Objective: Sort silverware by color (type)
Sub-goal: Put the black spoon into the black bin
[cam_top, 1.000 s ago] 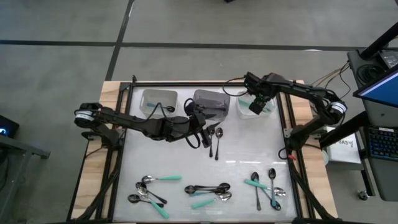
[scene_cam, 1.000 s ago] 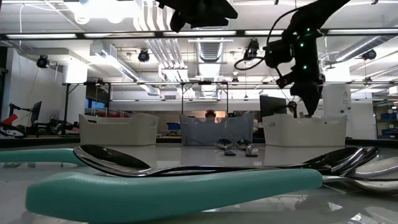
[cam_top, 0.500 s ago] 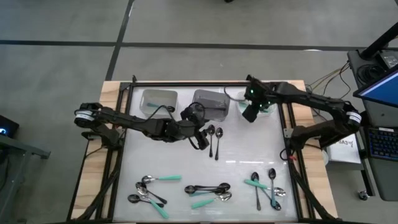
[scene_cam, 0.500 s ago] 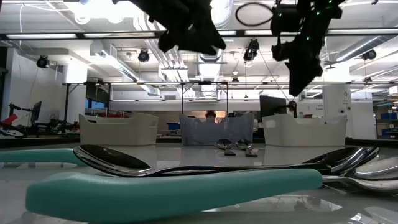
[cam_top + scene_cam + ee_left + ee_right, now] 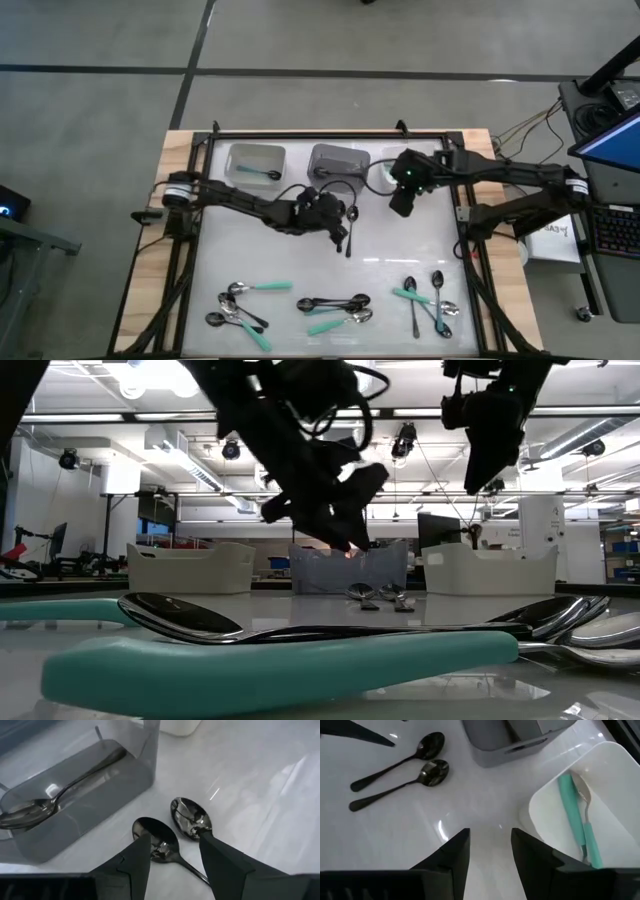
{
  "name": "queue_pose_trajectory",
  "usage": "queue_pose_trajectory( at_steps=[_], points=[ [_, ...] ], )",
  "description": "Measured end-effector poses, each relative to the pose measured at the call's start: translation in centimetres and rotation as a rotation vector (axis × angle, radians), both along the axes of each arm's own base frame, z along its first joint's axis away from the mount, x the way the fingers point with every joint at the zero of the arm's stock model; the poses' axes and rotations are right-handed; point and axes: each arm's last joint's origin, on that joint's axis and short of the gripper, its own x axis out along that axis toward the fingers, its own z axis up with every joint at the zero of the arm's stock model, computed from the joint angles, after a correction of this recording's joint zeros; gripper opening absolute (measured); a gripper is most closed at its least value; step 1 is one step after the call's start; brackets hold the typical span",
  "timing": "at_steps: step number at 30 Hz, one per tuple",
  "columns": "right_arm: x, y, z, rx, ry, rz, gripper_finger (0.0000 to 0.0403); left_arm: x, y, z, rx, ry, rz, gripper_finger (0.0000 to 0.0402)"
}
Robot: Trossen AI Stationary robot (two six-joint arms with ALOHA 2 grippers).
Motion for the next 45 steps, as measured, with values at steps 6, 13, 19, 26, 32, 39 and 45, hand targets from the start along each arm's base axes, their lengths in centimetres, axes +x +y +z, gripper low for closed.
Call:
queue_pose_trajectory(
  at_steps=[6,13,19,26,32,39,45],
  points=[
    [-0.5,0.2,0.3,-0.001,0.001,0.006,0.0134,2.0,0.0,0.8,-0.021,0.199,0.053,0.0152],
    [-0.6,0.3,0.3,-0.016,0.016,0.04,0.0132,4.3,-0.2,0.9,0.002,0.506,0.052,0.0152],
    [-1.0,0.4,0.1,-0.014,0.067,0.063,0.0134,7.0,-0.7,0.5,-0.058,0.547,-0.018,0.0152],
    [-1.6,0.5,-0.2,-0.004,0.137,0.085,0.013,7.3,0.2,-0.5,-0.133,0.625,0.158,0.0152],
    [-1.7,0.5,-0.2,-0.025,0.154,0.141,0.0132,7.9,-0.1,-0.1,-0.222,0.532,0.237,0.0152],
    [-1.8,0.6,-0.1,-0.038,0.154,0.166,0.0128,7.9,0.0,-0.3,-0.271,0.49,0.315,0.0152],
    [-2.0,0.6,0.1,-0.045,0.146,0.175,0.0128,8.1,-0.1,-0.6,-0.295,0.456,0.347,0.0152]
  ],
)
